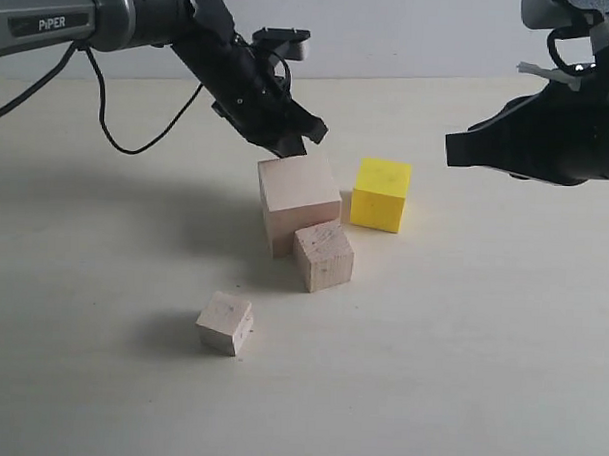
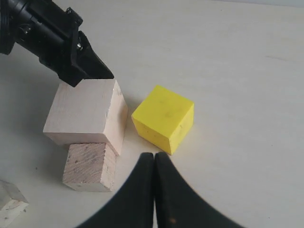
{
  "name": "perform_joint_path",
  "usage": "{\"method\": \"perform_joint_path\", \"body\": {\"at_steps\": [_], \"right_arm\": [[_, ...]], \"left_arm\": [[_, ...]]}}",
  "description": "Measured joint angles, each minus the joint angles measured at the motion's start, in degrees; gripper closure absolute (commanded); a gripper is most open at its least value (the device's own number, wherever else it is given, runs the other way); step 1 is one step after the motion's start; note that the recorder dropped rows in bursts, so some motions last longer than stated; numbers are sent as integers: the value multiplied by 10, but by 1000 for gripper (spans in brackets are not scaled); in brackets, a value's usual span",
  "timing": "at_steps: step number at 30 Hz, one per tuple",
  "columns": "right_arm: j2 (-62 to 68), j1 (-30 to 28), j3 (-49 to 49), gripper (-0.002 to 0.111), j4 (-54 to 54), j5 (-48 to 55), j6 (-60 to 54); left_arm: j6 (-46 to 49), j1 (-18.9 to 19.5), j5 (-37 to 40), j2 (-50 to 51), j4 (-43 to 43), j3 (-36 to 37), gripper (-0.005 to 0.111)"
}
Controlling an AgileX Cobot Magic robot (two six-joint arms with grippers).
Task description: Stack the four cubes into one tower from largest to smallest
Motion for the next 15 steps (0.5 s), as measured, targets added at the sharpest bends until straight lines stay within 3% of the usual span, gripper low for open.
{"method": "perform_joint_path", "body": {"at_steps": [15], "right_arm": [[23,0,0,108,26,26,1]], "left_arm": [[70,-1,35,5,-34,0,107]]}}
